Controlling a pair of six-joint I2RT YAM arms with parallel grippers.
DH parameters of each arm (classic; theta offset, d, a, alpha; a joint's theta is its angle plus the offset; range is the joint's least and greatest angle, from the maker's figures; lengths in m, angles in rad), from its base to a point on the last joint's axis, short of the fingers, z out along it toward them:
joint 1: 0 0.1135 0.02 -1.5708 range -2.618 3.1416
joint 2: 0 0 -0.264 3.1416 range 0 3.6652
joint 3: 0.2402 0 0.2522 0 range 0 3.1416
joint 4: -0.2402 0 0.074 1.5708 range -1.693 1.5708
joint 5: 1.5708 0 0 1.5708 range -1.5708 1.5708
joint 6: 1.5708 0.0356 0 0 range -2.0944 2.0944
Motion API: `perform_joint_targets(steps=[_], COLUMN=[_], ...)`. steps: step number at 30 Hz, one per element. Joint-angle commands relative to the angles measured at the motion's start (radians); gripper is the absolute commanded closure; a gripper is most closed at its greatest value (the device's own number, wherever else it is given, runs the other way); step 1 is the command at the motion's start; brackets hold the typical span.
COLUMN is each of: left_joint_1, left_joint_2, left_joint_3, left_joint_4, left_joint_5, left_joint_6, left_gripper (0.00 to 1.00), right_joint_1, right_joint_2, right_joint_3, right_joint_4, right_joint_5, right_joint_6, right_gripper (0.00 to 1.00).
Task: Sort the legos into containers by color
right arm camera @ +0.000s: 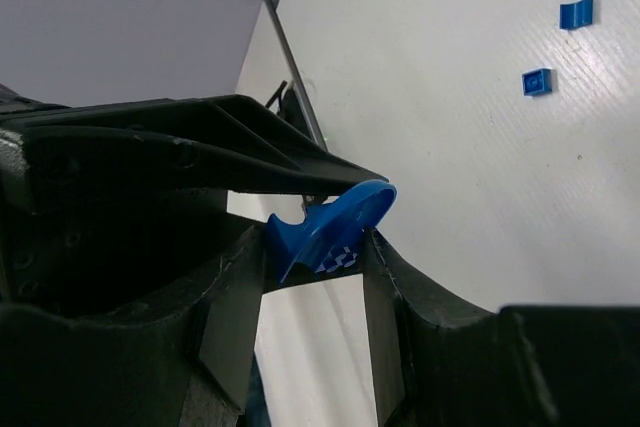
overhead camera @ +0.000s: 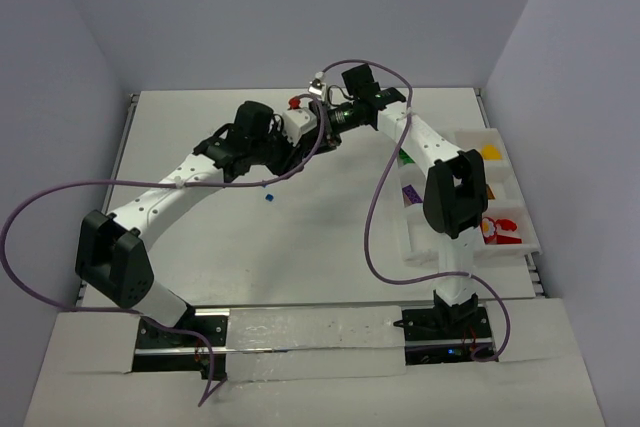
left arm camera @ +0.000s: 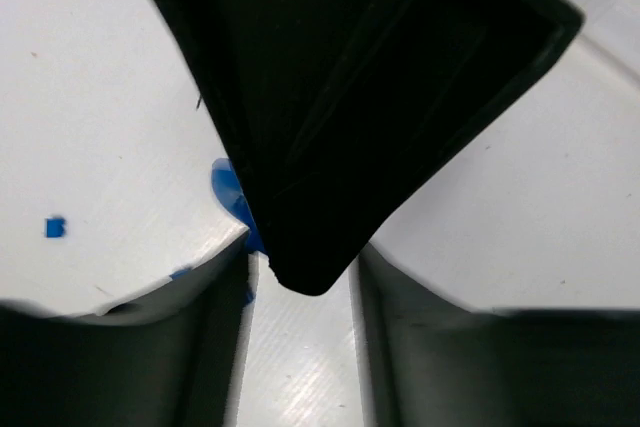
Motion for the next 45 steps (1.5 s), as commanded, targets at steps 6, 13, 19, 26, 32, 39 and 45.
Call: perform_joint_targets(steps=[6, 13, 19, 26, 32, 39, 45], left_joint_1=[-0.026, 0.017, 0.099, 0.134, 0.218, 0.231, 0.235], left_joint_2=[-0.022, -0.1, -0.215, -0.206, -0.14, -0.11, -0.074], left_joint_3=[0.027, -0.03, -0.127, -0.165, -0.128, -0.112, -0.074], left_joint_4=[0.087, 0.034, 0.029, 0.041, 0.034, 0.041, 0.014], left_joint_5=[-0.024, 0.005, 0.044, 0.008, 0.045, 0.041, 0.041], left_joint_6=[-0.011, -0.005, 0.029, -0.028, -0.094, -0.09, -0.078], left_gripper=[0.01, 0.01, 0.01, 0.01, 0.01, 0.01, 0.01], right_joint_1=[-0.001, -0.099, -0.216, -0.27, -0.373, -0.494, -0.51], right_joint_2=[-0.018, -0.07, -0.19, -0.45, -0.682, -0.782, -0.781], right_joint_3=[0.034, -0.015, -0.108, -0.313, -0.513, -0.624, -0.699], right_joint_4=[-0.086, -0.177, -0.336, -0.48, -0.547, -0.594, -0.535], right_joint_5=[0.038, 0.112, 0.2, 0.412, 0.569, 0.742, 0.869], right_joint_6=[-0.115, -0.242, -0.486, -0.804, -0.919, -1.0, -0.96], right_gripper=[1.0, 1.0, 1.0, 1.0, 1.0, 1.0, 1.0])
